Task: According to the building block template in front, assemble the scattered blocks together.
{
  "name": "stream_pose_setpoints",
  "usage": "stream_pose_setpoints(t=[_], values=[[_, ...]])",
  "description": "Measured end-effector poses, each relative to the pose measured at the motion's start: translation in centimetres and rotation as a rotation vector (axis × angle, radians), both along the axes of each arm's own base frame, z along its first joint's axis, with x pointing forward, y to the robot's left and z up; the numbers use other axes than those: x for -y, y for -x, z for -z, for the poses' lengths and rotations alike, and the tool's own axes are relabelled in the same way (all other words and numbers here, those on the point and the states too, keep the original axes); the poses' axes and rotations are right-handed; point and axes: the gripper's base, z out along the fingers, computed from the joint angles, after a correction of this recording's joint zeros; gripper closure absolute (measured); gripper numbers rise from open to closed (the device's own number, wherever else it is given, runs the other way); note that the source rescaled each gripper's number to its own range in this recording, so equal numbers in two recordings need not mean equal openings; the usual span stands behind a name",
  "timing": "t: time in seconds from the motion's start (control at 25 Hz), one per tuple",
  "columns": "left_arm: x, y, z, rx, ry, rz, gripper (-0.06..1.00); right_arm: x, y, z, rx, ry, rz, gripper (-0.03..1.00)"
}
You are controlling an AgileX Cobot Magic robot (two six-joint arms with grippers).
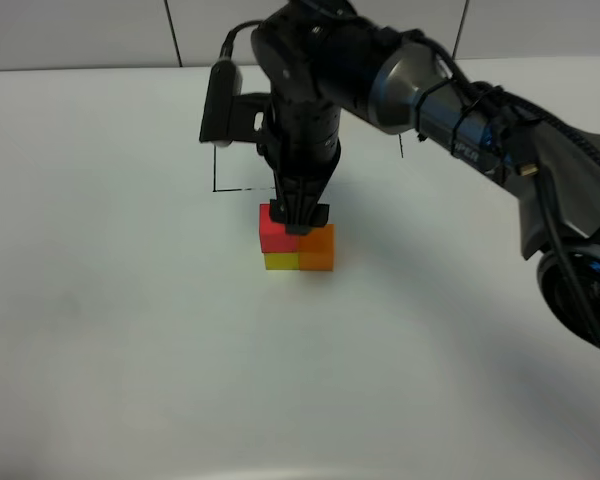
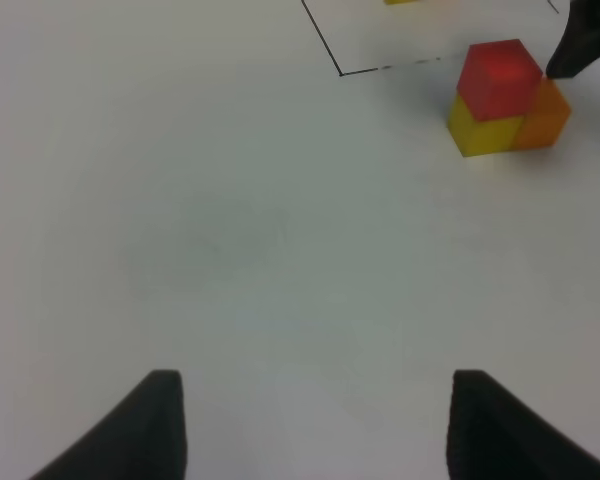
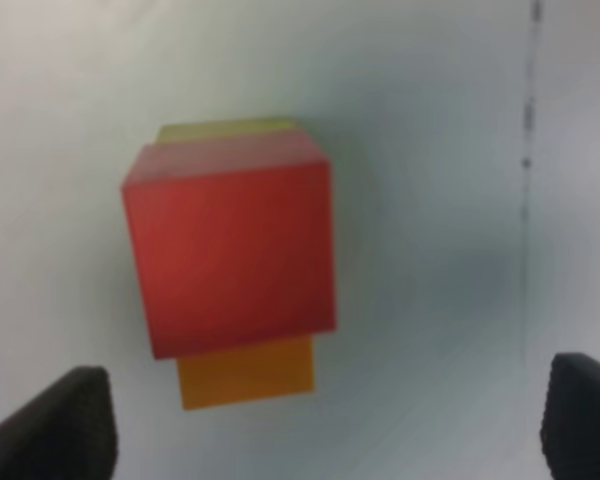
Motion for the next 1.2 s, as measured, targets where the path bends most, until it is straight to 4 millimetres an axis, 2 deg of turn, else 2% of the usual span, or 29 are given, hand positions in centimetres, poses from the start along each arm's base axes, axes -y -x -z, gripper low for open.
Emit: stream_pose_setpoints(t=[0.08, 0.24, 0.32, 0.44, 0.64, 0.8, 0.92, 1.08, 1.2], values=[[0.0, 0.0, 0.0, 0.0, 0.0, 0.0, 0.55, 1.5, -0.5, -1.1, -0.004, -0.05, 0.125, 0.23], [0.0, 0.0, 0.0, 0.0, 0.0, 0.0, 0.55, 5.6, -0.3, -0.8, -0.074, -0.057, 0.351, 0.23], [0.0, 0.0, 0.0, 0.0, 0.0, 0.0, 0.55, 7.4, 0.9, -0.1, -0.126, -0.036, 0.431, 0.23], [0.0, 0.0, 0.0, 0.0, 0.0, 0.0, 0.55, 9.8, 3.0, 0.0, -0.138, -0.062, 0.531, 0.23], [0.0, 0.0, 0.0, 0.0, 0.0, 0.0, 0.55, 14.3, 6.5, -0.9, -0.071, -0.177, 0.711, 0.23], [0.0, 0.0, 0.0, 0.0, 0.0, 0.0, 0.55, 17.6, 7.6, -2.3, -0.019, -0.217, 0.863, 0.23], [0.0, 0.0, 0.0, 0.0, 0.0, 0.0, 0.55, 19.0, 7.8, -3.3, 0.033, -0.205, 0.906, 0.23], [0.0, 0.0, 0.0, 0.0, 0.0, 0.0, 0.55, 19.6, 8.3, -4.4, 0.07, -0.201, 0.955, 0.22], [0.0, 0.0, 0.0, 0.0, 0.0, 0.0, 0.55, 20.0, 9.3, -6.7, 0.13, -0.261, 0.958, 0.22]])
